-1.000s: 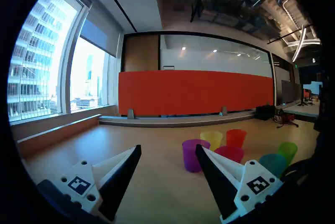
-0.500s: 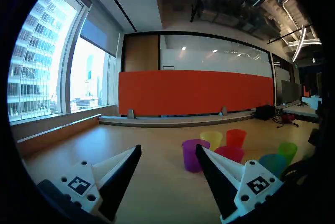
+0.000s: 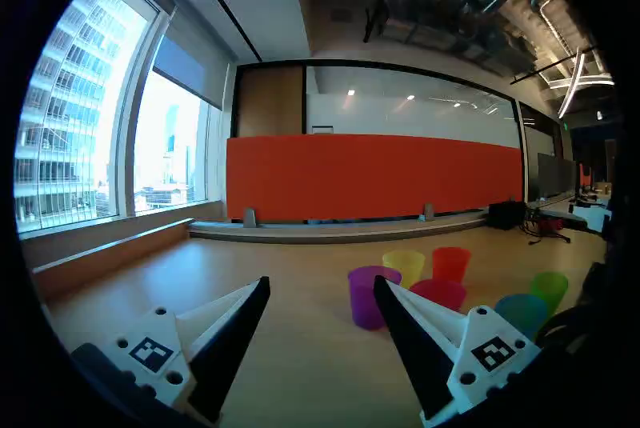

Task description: Pour water

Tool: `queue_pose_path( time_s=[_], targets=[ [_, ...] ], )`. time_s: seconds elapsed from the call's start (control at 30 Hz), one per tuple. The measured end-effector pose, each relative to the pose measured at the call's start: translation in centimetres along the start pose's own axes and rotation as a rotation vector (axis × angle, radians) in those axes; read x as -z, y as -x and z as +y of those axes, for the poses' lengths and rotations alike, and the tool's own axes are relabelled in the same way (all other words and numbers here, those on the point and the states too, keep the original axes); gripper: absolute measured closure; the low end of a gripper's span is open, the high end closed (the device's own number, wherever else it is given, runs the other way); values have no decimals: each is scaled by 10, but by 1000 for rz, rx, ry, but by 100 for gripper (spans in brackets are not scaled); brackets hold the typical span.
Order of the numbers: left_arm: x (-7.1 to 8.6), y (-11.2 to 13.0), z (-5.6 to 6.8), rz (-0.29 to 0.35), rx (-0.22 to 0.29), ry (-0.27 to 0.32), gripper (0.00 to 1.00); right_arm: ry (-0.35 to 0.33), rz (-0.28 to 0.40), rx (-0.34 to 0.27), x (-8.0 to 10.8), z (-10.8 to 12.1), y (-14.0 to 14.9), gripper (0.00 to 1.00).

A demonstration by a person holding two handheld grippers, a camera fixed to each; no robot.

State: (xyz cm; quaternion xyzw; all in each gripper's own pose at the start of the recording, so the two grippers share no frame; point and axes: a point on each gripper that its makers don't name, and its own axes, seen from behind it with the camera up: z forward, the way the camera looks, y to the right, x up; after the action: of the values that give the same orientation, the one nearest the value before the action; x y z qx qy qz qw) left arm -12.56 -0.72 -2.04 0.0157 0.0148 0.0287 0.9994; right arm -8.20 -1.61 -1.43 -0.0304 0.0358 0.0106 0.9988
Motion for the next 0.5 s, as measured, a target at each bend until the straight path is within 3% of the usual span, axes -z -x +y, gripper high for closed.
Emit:
queue_pose_path(
  time_s=[0.5],
  targets=[
    [-1, 0, 0, 0, 0, 0, 4, 4, -49, 7, 1, -1, 15, 1]
  ],
)
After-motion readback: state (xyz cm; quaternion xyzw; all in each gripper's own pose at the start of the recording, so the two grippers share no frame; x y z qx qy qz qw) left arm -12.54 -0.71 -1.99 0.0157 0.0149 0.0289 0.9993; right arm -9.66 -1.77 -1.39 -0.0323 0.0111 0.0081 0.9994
